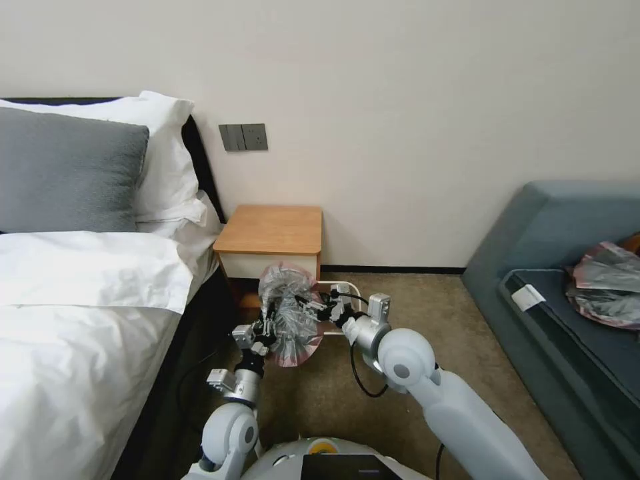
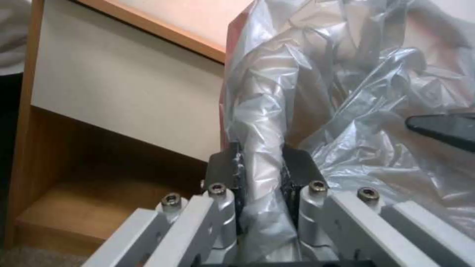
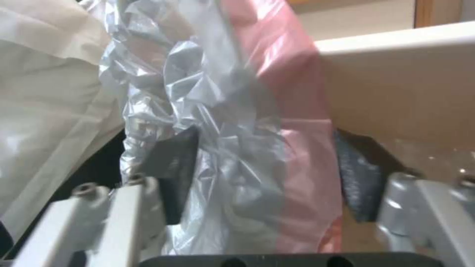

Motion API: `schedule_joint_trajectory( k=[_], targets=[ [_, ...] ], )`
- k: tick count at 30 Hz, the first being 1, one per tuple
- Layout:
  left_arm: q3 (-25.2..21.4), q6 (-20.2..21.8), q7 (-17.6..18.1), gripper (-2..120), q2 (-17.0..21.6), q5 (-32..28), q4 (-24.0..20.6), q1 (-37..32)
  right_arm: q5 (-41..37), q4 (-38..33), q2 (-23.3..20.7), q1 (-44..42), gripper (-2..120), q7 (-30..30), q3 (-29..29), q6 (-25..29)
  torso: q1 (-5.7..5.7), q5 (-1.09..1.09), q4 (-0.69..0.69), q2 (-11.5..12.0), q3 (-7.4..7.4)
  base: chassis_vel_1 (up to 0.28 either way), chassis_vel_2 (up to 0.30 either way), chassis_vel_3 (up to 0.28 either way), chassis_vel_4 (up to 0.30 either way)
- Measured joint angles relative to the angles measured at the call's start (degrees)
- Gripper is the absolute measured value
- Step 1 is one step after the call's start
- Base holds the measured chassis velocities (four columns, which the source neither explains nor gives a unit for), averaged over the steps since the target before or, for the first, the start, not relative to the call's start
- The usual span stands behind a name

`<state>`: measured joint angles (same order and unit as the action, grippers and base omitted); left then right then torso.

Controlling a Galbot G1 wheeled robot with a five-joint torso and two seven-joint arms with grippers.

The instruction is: Pick up the garbage bag from the table and place it over the trash can.

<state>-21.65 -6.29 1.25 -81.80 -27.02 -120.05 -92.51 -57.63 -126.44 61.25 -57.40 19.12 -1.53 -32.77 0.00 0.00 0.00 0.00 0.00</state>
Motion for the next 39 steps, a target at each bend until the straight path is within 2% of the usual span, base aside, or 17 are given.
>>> schedule_joint_trajectory(
  k=[2, 6, 8, 10, 13, 16, 26, 39],
  targets=[
    [0.03, 0.00, 0.04, 11, 0.00, 0.01, 0.00, 0.00, 0.40, 0.07, 0.05, 0.00, 55, -0.27, -0.11, 0.08, 0.00, 0.00, 0.00, 0.00, 0.00, 0.000, 0.000, 0.000, 0.000],
    [0.11, 0.35, 0.54, 11, 0.05, -0.89, -0.32, -0.14, 1.75, 0.18, 0.02, -0.12, 37, -1.25, -0.25, 0.46, 0.00, 0.00, 0.00, 0.00, 0.00, 0.000, 0.000, 0.000, 0.000],
    [0.15, 0.57, 0.69, 11, 0.05, -1.27, -0.46, -0.14, 2.01, 0.25, -0.06, -0.16, 33, -1.45, -0.25, 0.52, 0.00, 0.00, 0.00, 0.00, 0.00, 0.000, 0.000, 0.000, 0.000],
    [0.18, 0.89, 0.95, 11, -0.01, -1.63, -0.49, 0.07, 2.71, 0.43, -0.29, -0.21, 22, -2.15, -0.25, 0.82, 0.00, 0.00, 0.00, 0.00, 0.00, 0.000, 0.000, 0.000, 0.000],
    [0.19, 1.03, 1.18, 11, -0.02, -1.81, -0.41, 0.26, 2.97, 0.52, -0.33, -0.18, 15, -2.47, -0.21, 1.08, 0.00, 0.00, 0.00, 0.00, 0.00, 0.000, 0.000, 0.000, 0.000],
    [0.16, 1.13, 1.39, 11, -0.02, -1.85, -0.12, 0.34, 3.94, 0.69, -0.58, -0.18, 1, -3.17, -0.18, 1.74, 0.00, 0.00, 0.00, 0.00, 0.00, 0.000, 0.000, 0.000, 0.000],
    [-0.10, 1.16, 1.46, 11, -0.01, -1.83, 0.46, 0.28, 4.97, 0.11, -1.11, -0.38, 0, -3.86, 0.16, 2.85, 0.00, 0.00, 0.00, 0.00, 0.00, 0.000, 0.000, 0.000, 0.000],
    [-0.65, 0.63, 1.18, 11, 0.61, -1.71, 0.97, -0.34, 5.28, -1.00, -6.66, -2.03, 0, -6.36, 7.68, 4.93, 0.00, 0.01, 0.00, 0.00, 0.01, 0.000, 0.000, 0.000, 0.000]
  ],
)
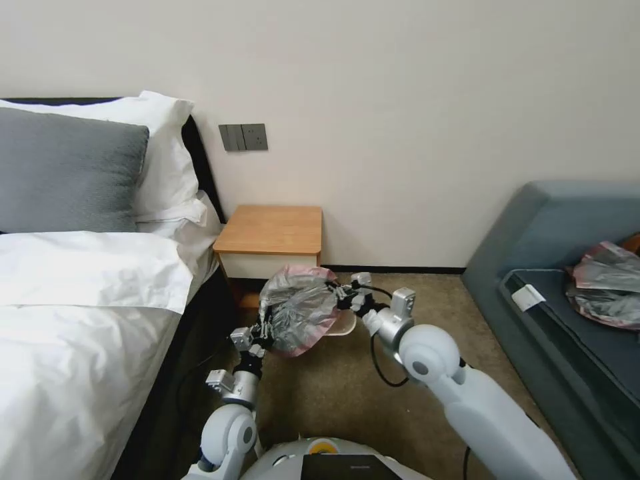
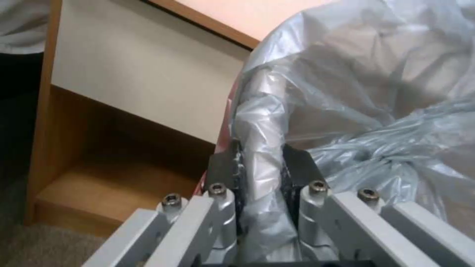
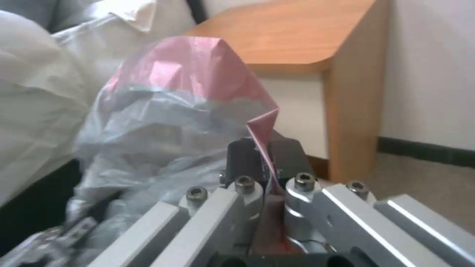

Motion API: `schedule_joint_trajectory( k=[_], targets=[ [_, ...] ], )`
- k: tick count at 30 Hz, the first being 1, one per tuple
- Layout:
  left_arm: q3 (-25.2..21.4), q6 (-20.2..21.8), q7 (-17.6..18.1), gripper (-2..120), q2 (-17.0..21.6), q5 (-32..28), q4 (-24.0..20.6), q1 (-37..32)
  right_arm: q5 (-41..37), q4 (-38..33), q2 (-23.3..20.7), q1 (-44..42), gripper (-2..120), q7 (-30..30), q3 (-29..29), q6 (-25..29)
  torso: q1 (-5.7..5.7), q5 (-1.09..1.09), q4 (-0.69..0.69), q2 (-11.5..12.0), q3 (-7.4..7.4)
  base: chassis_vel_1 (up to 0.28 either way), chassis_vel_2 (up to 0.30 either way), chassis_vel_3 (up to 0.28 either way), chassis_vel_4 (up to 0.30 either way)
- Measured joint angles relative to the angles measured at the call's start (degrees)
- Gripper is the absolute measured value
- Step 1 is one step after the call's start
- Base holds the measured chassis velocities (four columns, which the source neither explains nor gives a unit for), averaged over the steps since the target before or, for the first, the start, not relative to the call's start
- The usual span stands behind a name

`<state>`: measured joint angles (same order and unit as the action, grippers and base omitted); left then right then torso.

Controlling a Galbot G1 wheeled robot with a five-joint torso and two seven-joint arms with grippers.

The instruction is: Pick up the garbage bag from the table and place it over the trash can.

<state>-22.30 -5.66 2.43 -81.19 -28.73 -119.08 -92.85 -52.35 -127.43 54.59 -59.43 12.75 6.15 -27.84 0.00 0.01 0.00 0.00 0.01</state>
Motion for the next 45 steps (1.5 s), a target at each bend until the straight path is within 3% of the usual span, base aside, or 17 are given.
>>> schedule_joint_trajectory(
  k=[13, 23, 27, 31, 34, 36, 39, 45],
  targets=[
    [-0.51, -1.15, -1.54, 11, 0.88, -0.53, -1.51, -0.68, -0.44, 1.98, -7.21, -1.66, 0, -2.09, 6.29, 1.06, 0.00, 0.00, 0.00, 0.00, 0.00, 0.000, 0.000, 0.000, 0.000],
    [-0.22, -1.49, -2.07, 11, 0.81, -1.41, -2.08, -0.60, 1.53, 3.76, -9.86, -2.71, 0, -3.71, 8.04, 1.33, 0.00, 0.00, 0.00, 0.00, 0.00, 0.000, 0.000, 0.000, 0.000],
    [-0.25, -1.81, -2.11, 11, 0.83, -2.02, -2.37, -0.56, 4.24, 4.31, -10.61, -3.69, 17, -5.53, 9.02, 1.82, 0.00, 0.00, 0.00, 0.00, 0.00, 0.000, 0.000, 0.000, 0.000],
    [-0.21, -1.98, -2.17, 11, 0.84, -2.15, -2.41, -0.57, 7.23, 3.91, -11.12, -4.52, 26, -7.53, 9.80, 2.48, 0.00, 0.00, -0.01, 0.00, 0.00, 0.000, 0.000, 0.000, 0.000],
    [-0.11, -2.01, -2.15, 11, 0.75, -2.24, -2.37, -0.23, 11.44, 1.31, -12.24, -7.27, 41, -10.31, 11.93, 3.69, 0.00, -0.01, 0.00, 0.00, -0.01, 0.000, 0.000, 0.000, 0.000],
    [-0.14, -2.01, -2.13, 11, 0.72, -2.30, -2.31, -0.09, 12.03, 0.72, -12.44, -7.83, 43, -10.48, 12.28, 3.88, 0.00, -0.01, 0.01, 0.00, -0.01, 0.000, 0.000, 0.000, 0.000],
    [-0.50, -2.01, -1.97, 11, 0.72, -2.70, -1.88, 0.47, 16.23, -2.88, -13.58, -11.43, 59, -10.88, 14.46, 5.82, 0.00, -0.01, 0.00, 0.00, -0.01, 0.000, 0.000, 0.000, 0.000],
    [-0.58, -1.97, -1.98, 11, 0.88, -2.49, -1.71, 0.57, 22.99, -6.07, -13.62, -13.15, 78, -10.93, 15.49, 8.81, 0.00, -0.01, 0.00, 0.00, -0.01, 0.000, 0.000, 0.000, 0.000]
  ],
)
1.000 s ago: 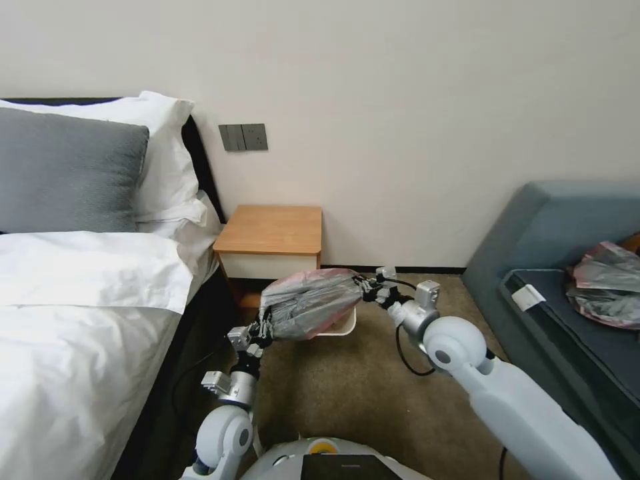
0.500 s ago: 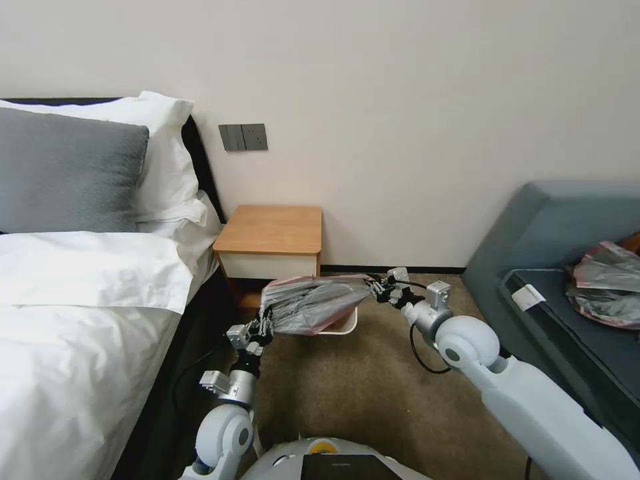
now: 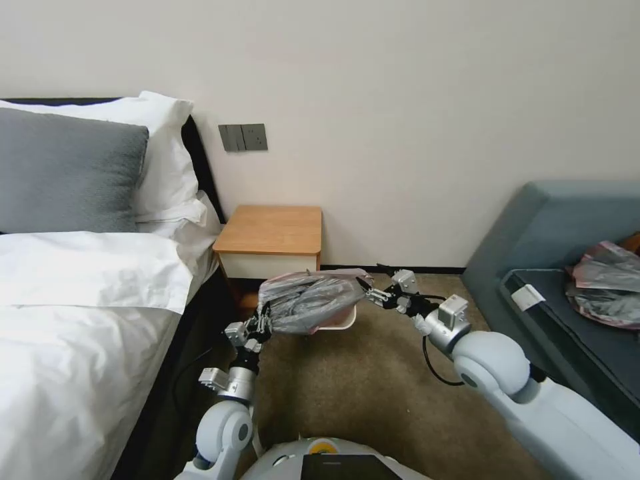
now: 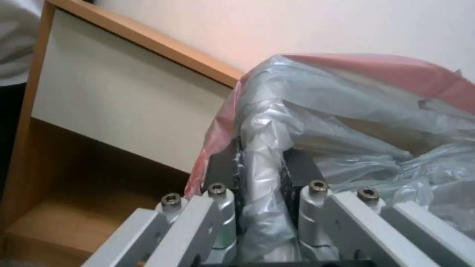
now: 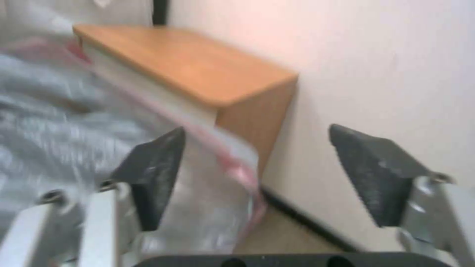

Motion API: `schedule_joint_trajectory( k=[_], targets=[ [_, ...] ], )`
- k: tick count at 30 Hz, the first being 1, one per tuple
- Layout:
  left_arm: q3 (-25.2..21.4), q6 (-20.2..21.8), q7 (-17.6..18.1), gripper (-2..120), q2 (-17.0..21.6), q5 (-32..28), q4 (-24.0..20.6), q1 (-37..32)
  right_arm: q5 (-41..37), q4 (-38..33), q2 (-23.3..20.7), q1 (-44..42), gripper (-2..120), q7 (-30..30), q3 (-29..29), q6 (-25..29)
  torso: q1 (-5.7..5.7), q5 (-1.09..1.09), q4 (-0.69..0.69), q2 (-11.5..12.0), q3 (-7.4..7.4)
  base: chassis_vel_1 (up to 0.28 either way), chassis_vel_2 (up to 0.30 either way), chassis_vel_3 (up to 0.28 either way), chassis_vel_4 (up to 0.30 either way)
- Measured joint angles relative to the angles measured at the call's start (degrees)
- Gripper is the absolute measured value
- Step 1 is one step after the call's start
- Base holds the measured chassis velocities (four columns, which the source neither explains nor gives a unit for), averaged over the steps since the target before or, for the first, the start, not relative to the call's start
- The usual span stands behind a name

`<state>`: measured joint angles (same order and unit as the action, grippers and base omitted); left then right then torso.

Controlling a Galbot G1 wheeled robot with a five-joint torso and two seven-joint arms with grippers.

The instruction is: Pick up the garbage bag from the table and place it over the trash can.

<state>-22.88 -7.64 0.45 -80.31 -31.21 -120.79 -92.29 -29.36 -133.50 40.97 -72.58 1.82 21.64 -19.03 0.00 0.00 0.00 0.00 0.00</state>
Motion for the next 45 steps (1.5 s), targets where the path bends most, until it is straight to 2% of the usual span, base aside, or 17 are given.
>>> schedule_joint_trajectory(
  k=[3, 7, 16, 26, 36, 41, 45],
  targets=[
    [-0.09, -0.47, -0.37, 11, 0.41, 1.78, 0.06, -0.37, 5.67, -1.47, 0.48, -0.08, 91, -0.64, -0.62, 3.59, 0.00, 0.00, 0.00, 0.00, 0.00, 0.000, 0.000, 0.000, 0.000],
    [-0.18, -1.18, -0.84, 11, 0.70, 3.52, 0.12, -0.51, 10.54, -0.34, 0.04, 1.33, 100, -3.10, -2.10, 6.00, 0.00, 0.01, 0.00, 0.00, 0.00, 0.000, 0.000, 0.000, 0.000],
    [0.19, -1.53, -1.07, 11, 0.02, 4.94, 0.25, -0.23, 13.98, 4.08, -2.09, 8.36, 100, -7.08, -7.93, 6.39, 0.00, 0.00, -0.01, 0.00, 0.00, 0.000, 0.000, 0.000, 0.000],
    [0.13, -2.36, -1.96, 11, 0.10, 5.78, 0.21, -0.79, 14.36, 8.85, -1.75, 12.77, 100, -7.57, -11.36, 6.08, 0.00, 0.01, 0.00, 0.00, 0.00, 0.000, 0.000, 0.000, 0.000],
    [-0.54, -8.14, -7.57, 11, 0.32, 8.54, 1.81, -1.04, 13.08, 13.43, -2.09, 15.12, 100, -7.69, -11.33, 5.35, 0.00, 0.01, 0.00, 0.00, 0.00, 0.000, 0.000, 0.000, 0.000],
    [-0.78, -11.71, -11.42, 11, 0.27, 6.31, 2.19, -0.77, 12.59, 15.70, -2.21, 15.50, 100, -7.75, -11.52, 5.25, 0.00, 0.01, 0.01, 0.00, 0.00, 0.000, 0.000, 0.000, 0.000],
    [-1.21, -12.95, -14.04, 11, 0.29, 4.40, 2.35, -0.78, 12.40, 16.92, -2.30, 16.13, 100, -7.78, -11.63, 5.28, 0.00, 0.01, 0.00, 0.00, 0.00, 0.000, 0.000, 0.000, 0.000]
  ],
)
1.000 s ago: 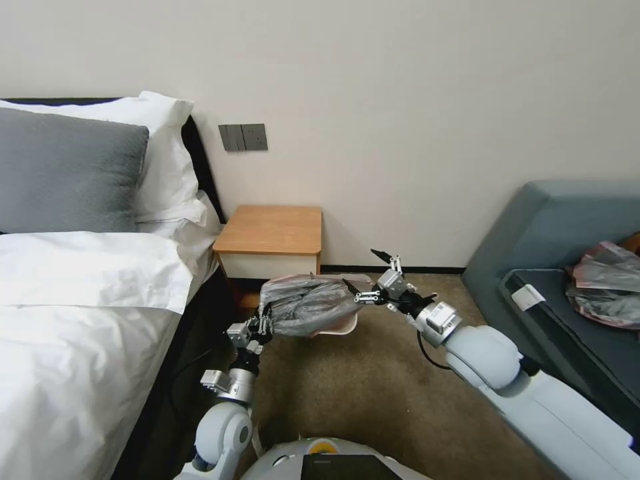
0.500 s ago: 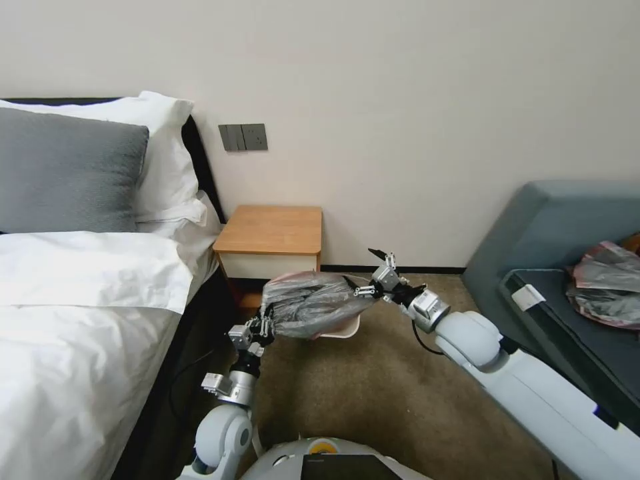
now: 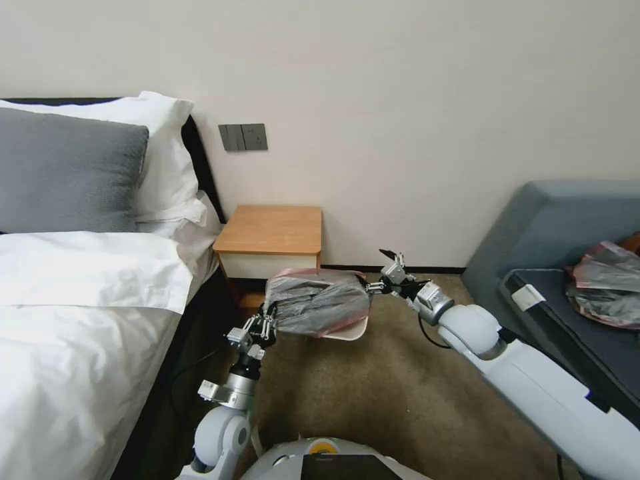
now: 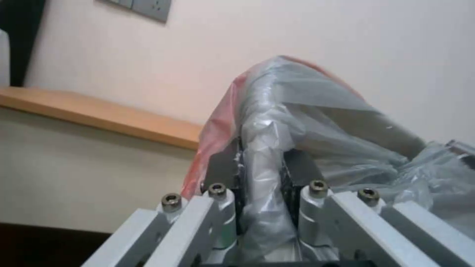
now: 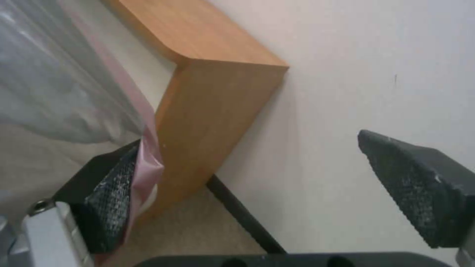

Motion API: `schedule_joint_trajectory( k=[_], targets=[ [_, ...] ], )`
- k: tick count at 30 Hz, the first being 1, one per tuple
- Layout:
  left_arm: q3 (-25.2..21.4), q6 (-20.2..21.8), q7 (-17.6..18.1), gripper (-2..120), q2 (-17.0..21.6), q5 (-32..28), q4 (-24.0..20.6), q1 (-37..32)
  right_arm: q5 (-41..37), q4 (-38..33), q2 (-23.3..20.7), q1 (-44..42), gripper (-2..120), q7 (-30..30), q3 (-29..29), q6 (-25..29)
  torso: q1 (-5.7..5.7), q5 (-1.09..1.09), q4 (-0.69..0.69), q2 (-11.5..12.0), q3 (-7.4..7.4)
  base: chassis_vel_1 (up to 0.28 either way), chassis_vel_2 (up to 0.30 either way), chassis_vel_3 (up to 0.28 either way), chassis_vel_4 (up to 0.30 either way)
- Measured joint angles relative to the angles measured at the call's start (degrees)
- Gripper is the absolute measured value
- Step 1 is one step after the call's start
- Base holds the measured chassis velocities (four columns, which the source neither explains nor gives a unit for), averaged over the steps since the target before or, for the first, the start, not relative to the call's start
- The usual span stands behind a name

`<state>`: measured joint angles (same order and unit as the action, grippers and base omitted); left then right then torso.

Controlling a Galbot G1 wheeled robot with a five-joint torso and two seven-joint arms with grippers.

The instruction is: Pick up the garbage bag from the table and place it over the trash can.

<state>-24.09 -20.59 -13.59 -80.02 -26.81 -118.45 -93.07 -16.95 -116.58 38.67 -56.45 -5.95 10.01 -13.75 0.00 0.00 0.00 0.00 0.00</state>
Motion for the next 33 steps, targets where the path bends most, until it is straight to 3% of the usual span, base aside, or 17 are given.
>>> schedule_joint_trajectory(
  k=[4, 8, 11, 20, 26, 28, 29, 32, 33],
  targets=[
    [-0.33, -0.18, -0.27, 11, 0.02, -0.64, 0.05, 0.10, -0.06, 0.20, -0.22, -0.24, 100, -0.24, 0.59, 0.12, 0.00, 0.00, 0.00, 0.00, 0.00, 0.000, 0.000, 0.000, 0.000],
    [-0.62, 0.95, 2.59, 11, -0.04, -0.73, 0.17, 0.46, -0.51, -1.17, -0.18, -1.50, 100, -0.10, 1.80, 0.14, 0.00, 0.00, 0.01, 0.00, 0.00, 0.000, 0.000, 0.000, 0.000],
    [-0.96, 3.12, 5.59, 11, -0.40, -0.58, 0.48, 0.77, -1.53, -4.94, 0.41, -3.71, 100, 0.79, 3.67, 0.12, 0.00, -0.01, 0.00, 0.00, 0.00, 0.000, 0.000, 0.000, 0.000],
    [-2.21, 4.52, 7.49, 11, -0.76, -0.55, 1.34, 1.04, -3.25, -17.56, 2.22, -10.05, 100, 3.41, 7.97, 0.05, 0.00, -0.02, 0.00, 0.00, 0.01, 0.000, 0.000, 0.000, 0.000],
    [-2.84, 5.26, 9.35, 11, -2.05, -2.24, 1.50, 1.58, -14.83, -26.17, 8.98, -17.45, 100, 12.38, 6.47, -1.35, 0.00, -0.01, 0.01, 0.00, 0.01, 0.000, 0.000, 0.000, 0.000],
    [-2.83, 5.92, 10.13, 11, -2.32, -3.01, 1.14, 1.81, -21.84, -26.94, 12.03, -18.56, 100, 16.55, 5.22, -1.89, 0.00, -0.02, 0.01, 0.00, 0.01, 0.000, 0.000, 0.000, 0.000],
    [-2.83, 5.92, 10.13, 11, -2.32, -3.01, 1.14, 1.81, -21.84, -26.94, 12.03, -18.56, 100, 16.55, 5.22, -1.89, 0.00, -0.02, 0.01, 0.00, 0.01, 0.000, 0.000, 0.000, 0.000],
    [-2.76, 6.69, 11.19, 11, -2.66, -3.42, 0.40, 2.04, -35.89, -27.10, 15.86, -19.27, 100, 22.08, 4.06, -3.25, 0.00, -0.02, 0.00, -0.01, 0.01, 0.000, 0.000, 0.000, 0.000],
    [-2.76, 6.69, 11.19, 11, -2.66, -3.42, 0.40, 2.04, -35.89, -27.10, 15.86, -19.27, 100, 22.08, 4.06, -3.25, 0.00, -0.02, 0.00, -0.01, 0.01, 0.000, 0.000, 0.000, 0.000]
  ],
)
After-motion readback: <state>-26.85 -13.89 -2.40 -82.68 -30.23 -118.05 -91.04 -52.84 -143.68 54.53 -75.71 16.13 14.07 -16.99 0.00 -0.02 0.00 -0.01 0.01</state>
